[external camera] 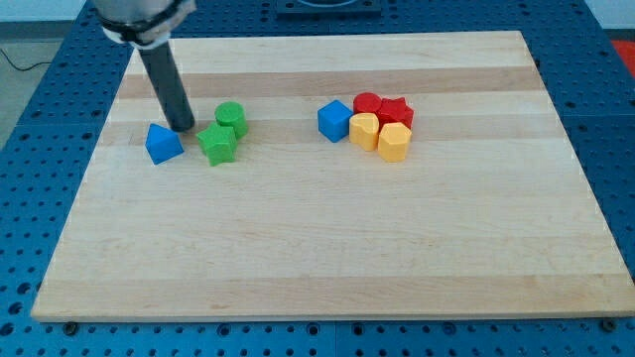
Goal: Move green circle into blue cube
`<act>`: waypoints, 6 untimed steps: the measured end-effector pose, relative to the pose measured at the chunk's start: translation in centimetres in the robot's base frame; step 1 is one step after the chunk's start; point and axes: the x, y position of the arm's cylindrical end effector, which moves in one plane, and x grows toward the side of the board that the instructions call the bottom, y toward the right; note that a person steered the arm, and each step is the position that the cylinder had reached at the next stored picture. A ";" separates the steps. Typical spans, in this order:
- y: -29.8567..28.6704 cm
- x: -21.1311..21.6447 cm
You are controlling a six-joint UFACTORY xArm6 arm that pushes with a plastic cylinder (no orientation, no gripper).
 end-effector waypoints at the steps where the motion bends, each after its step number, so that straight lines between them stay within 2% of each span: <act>1: 1.1 -2.0; 3: 6.3 1.2; 6: 6.4 1.0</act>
